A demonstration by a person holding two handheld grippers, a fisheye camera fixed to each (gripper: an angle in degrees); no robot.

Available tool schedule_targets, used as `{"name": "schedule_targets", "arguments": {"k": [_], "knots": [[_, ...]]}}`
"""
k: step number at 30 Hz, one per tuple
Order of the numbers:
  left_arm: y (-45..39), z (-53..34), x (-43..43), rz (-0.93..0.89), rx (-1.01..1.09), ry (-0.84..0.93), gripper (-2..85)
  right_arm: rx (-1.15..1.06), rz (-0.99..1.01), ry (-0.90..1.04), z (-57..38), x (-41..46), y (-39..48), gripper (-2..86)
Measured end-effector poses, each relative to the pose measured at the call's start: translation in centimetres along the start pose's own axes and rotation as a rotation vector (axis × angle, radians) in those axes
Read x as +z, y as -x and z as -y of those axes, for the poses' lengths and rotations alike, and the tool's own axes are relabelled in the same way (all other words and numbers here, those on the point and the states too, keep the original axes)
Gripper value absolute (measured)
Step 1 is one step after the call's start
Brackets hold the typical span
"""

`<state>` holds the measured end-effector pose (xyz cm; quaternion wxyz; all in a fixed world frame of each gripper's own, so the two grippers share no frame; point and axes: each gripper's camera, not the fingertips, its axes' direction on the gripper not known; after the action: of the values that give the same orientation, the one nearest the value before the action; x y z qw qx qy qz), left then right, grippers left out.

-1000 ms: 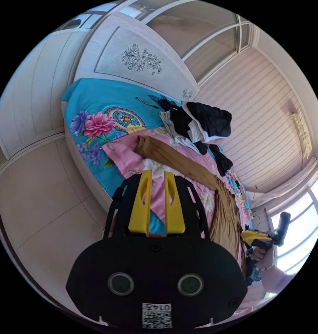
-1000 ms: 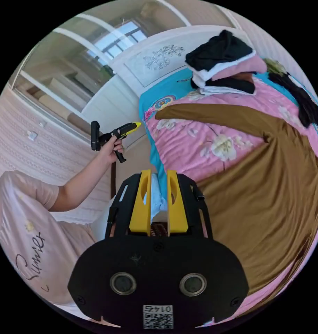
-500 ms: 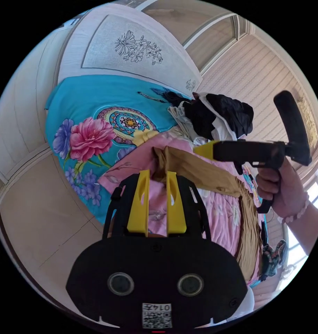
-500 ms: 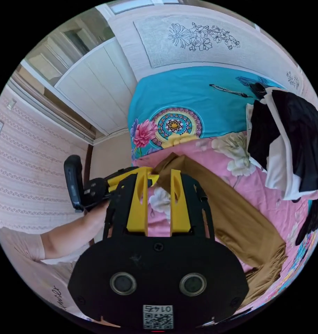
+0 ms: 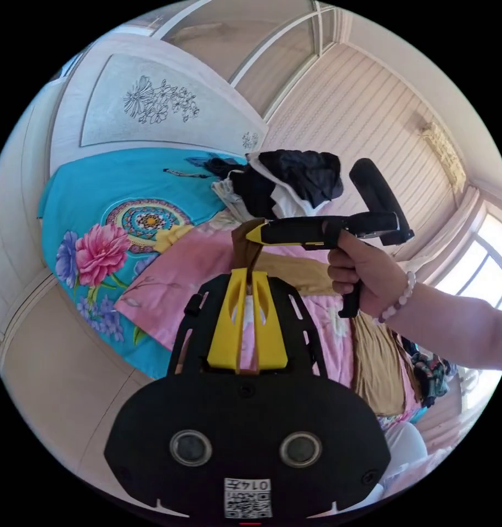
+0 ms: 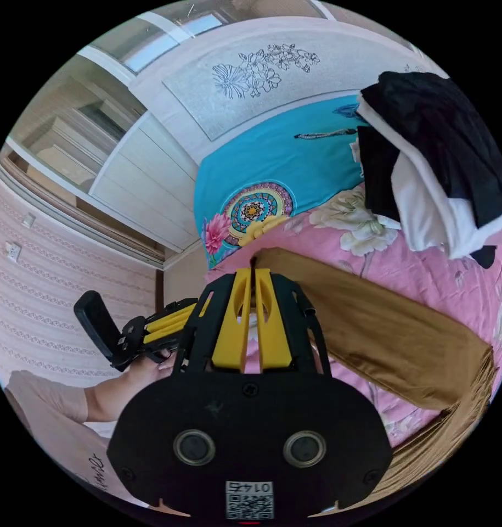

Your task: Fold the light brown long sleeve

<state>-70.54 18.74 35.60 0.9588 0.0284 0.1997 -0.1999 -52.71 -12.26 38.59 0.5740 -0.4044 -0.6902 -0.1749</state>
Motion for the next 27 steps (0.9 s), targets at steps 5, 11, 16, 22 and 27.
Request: {"name": "schedule_targets", "arguments": {"k": [5, 11, 16, 22, 27], "knots": [[-8.8, -0.7, -0.9, -0.212, 0.187, -0.038, -1.0, 0.101, 0.086, -0.203, -7.5, -11.1, -3.4, 0.4], [-19.0, -2.7, 0.5, -0.446, 0.301, 0.038, -1.0, 0.253, 0.051, -0.377, -18.7, -21.3, -6.1, 0.4], [-27.6, -5.5, 0.9, -0.598, 0.451, 0.109, -1.0, 0.375, 0.080, -0.571, -28.3, -28.0, -6.8, 0.4], [-36.1, -10.2, 1.3, -0.699, 0.619, 0.186, -1.0, 0.487, 0.054, -0.756, -39.9, -33.0, -6.2, 0.4], [-40.9, -13.5, 3.1, -0.753, 0.688, 0.287, -1.0, 0.573, 0.036, -0.838, -46.8, -35.1, -6.3, 0.3]]}}
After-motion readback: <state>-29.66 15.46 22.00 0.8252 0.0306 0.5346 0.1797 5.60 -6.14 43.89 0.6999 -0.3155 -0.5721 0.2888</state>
